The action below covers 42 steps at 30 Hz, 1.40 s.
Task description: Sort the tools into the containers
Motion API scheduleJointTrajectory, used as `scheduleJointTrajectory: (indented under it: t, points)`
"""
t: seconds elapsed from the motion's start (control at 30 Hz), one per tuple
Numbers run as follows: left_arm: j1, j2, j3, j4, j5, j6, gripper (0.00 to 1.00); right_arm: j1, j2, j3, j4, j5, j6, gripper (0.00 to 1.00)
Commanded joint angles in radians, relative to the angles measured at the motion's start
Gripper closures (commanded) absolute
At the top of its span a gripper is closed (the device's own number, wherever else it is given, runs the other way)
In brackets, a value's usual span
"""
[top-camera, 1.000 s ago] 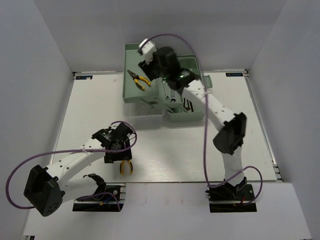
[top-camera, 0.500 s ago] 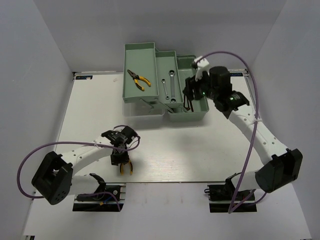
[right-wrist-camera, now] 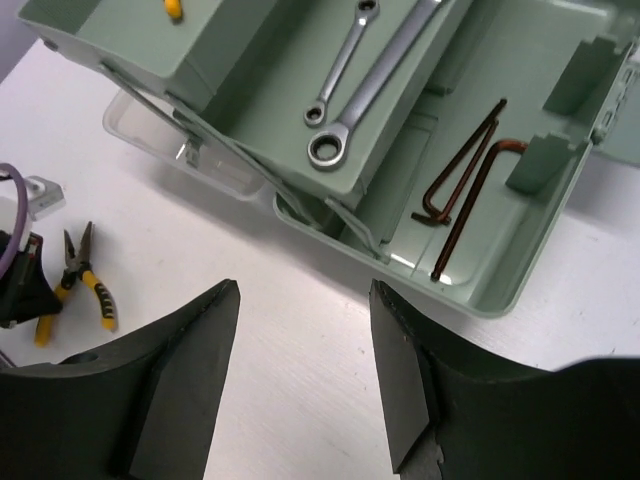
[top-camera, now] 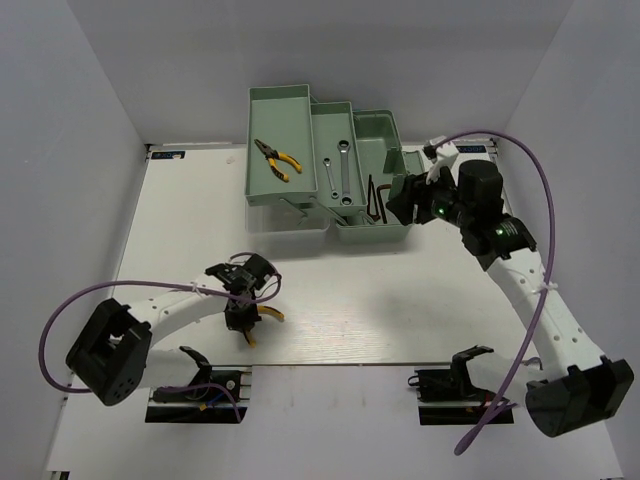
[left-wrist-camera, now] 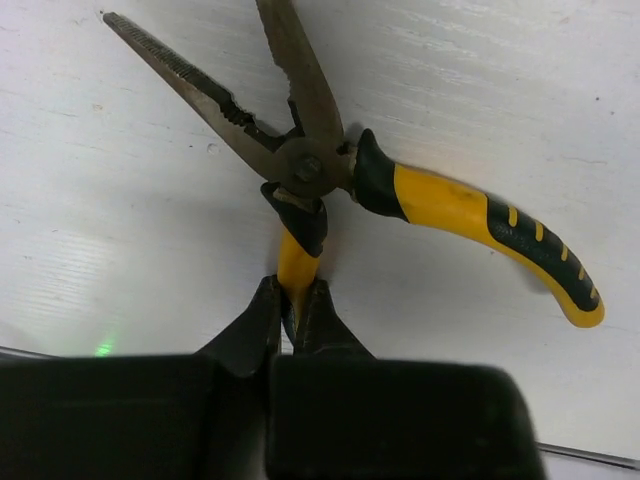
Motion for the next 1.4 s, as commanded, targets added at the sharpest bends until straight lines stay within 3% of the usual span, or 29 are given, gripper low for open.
scheduleJointTrajectory:
  t: [0.0, 0.03, 0.07, 0.13, 0.23, 0.37, 0.47, 0.5, 0.6, 0.77, 0.9, 1.0, 1.17, 1.37]
  points:
    - [-0.008, -0.067, 0.014, 0.013, 0.035, 0.003, 1.00, -0.023, -0.032, -0.052, -0.018, -0.054, 0.033, 0.39]
    - [-0.017, -0.097, 0.034, -0.005, 0.045, 0.024, 1.00, -0.026, -0.049, -0.062, -0.020, -0.059, 0.033, 0.39]
    - [-0.028, -0.127, 0.055, -0.005, 0.085, 0.044, 1.00, -0.032, -0.067, -0.097, -0.025, -0.072, 0.030, 0.54]
    - [-0.028, -0.212, 0.132, -0.005, 0.123, 0.108, 1.00, -0.044, -0.089, -0.123, -0.029, -0.079, 0.027, 1.00]
    - [-0.048, -0.249, 0.273, -0.005, 0.226, 0.232, 1.00, -0.055, -0.120, -0.215, -0.028, -0.085, 0.008, 1.00]
    - [-0.057, -0.270, 0.432, 0.125, 0.436, 0.380, 1.00, -0.072, -0.172, -0.328, 0.023, -0.080, -0.017, 1.00]
    - [-0.057, -0.215, 0.583, 0.158, 0.350, 0.438, 1.00, -0.093, -0.193, -0.411, 0.050, -0.111, -0.032, 0.95]
    - [-0.032, -0.177, 0.686, 0.139, 0.310, 0.455, 1.00, -0.097, -0.196, -0.454, 0.058, -0.141, -0.034, 0.82]
    - [-0.022, 0.027, 0.908, 0.099, 0.098, 0.505, 1.00, -0.113, -0.222, -0.496, 0.084, -0.172, -0.055, 0.66]
    - [0.027, 0.326, 1.309, 0.108, -0.054, 0.584, 1.00, -0.144, -0.241, -0.522, 0.095, -0.206, -0.057, 0.64]
    - [0.093, 0.593, 1.633, -0.049, -0.074, 0.595, 1.00, -0.164, -0.253, -0.540, 0.098, -0.234, -0.055, 0.63]
    - [0.151, 0.693, 1.701, -0.060, -0.073, 0.606, 1.00, -0.188, -0.253, -0.542, 0.101, -0.248, -0.055, 0.63]
    - [0.258, 0.693, 1.638, -0.011, -0.034, 0.587, 1.00, -0.210, -0.245, -0.548, 0.101, -0.274, -0.057, 0.61]
    - [0.303, 0.739, 1.638, -0.002, 0.081, 0.597, 1.00, -0.225, -0.236, -0.548, 0.104, -0.284, -0.057, 0.58]
